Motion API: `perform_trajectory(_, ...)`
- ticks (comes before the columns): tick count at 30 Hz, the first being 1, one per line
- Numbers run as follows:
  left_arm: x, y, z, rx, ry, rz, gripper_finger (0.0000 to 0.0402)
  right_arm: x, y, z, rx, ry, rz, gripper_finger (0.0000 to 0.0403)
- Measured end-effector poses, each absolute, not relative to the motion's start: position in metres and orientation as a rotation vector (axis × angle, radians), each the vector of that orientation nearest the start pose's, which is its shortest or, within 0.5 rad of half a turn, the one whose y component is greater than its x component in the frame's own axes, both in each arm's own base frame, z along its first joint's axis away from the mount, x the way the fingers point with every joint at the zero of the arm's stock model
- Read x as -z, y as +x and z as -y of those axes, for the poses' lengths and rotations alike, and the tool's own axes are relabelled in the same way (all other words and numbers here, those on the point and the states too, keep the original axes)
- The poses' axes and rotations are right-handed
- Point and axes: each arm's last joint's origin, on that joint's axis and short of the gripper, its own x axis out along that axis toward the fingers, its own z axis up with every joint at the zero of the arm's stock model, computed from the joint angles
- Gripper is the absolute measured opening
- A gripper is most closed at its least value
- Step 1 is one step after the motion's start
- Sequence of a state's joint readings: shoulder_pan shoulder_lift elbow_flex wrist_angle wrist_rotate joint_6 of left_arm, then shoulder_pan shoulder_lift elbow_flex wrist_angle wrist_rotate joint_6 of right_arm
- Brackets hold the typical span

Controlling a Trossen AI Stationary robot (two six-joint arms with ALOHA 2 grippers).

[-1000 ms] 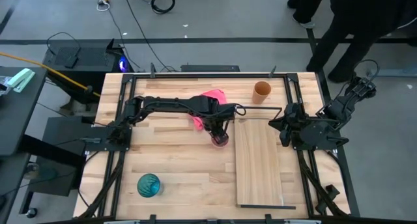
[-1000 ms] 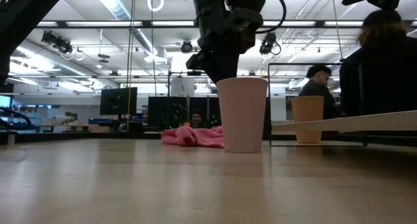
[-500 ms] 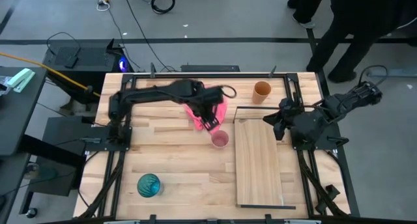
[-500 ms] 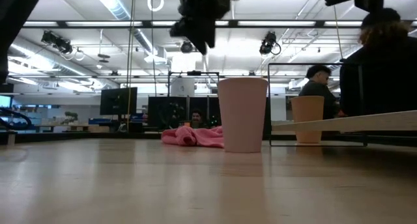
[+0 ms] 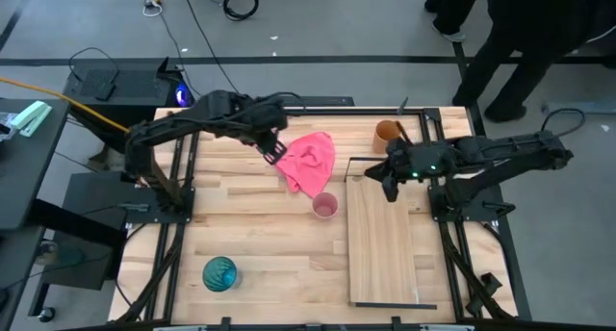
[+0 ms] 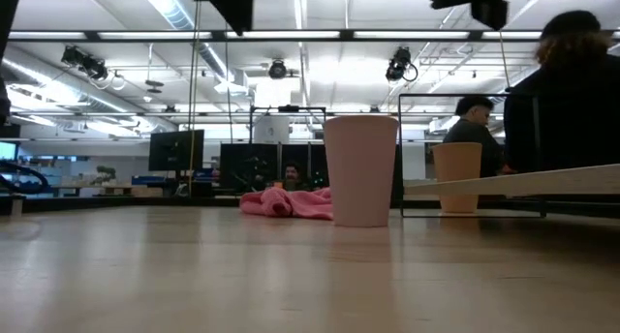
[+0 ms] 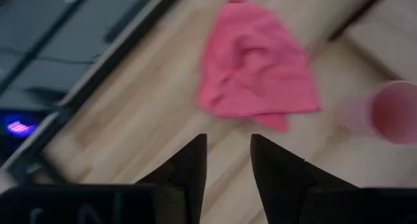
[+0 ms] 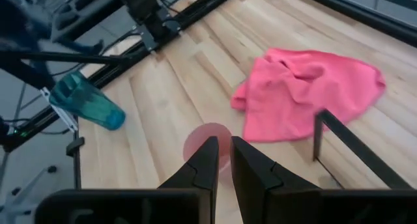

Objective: Stack small to large cups/mugs on shelf
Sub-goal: Put the pink plastic glass on the shelf

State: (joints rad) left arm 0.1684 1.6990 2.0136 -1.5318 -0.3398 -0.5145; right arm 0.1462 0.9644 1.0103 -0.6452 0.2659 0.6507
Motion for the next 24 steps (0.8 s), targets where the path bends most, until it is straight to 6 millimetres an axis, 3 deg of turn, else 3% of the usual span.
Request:
perform_trajectory(8,-0.412,0.272,-0.061,-0.813,-0.335,-1.079,0.0126,-0.320,0.233,0.006,0.236,0.537,-0.571,0.0048)
perform_trajectory(16,-0.373,0.238,-0.068,-0.938,-0.414,-1.182,0.0109,-0.291,0.261,0.021,0.182,0.577,-0.694,0.0048)
perform_trajectory(24,-0.350,0.211,-0.062,-0.983,-0.493,-1.177,0.0098,-0.295,0.273,0.023,0.116,0.585,-0.598,0.0048)
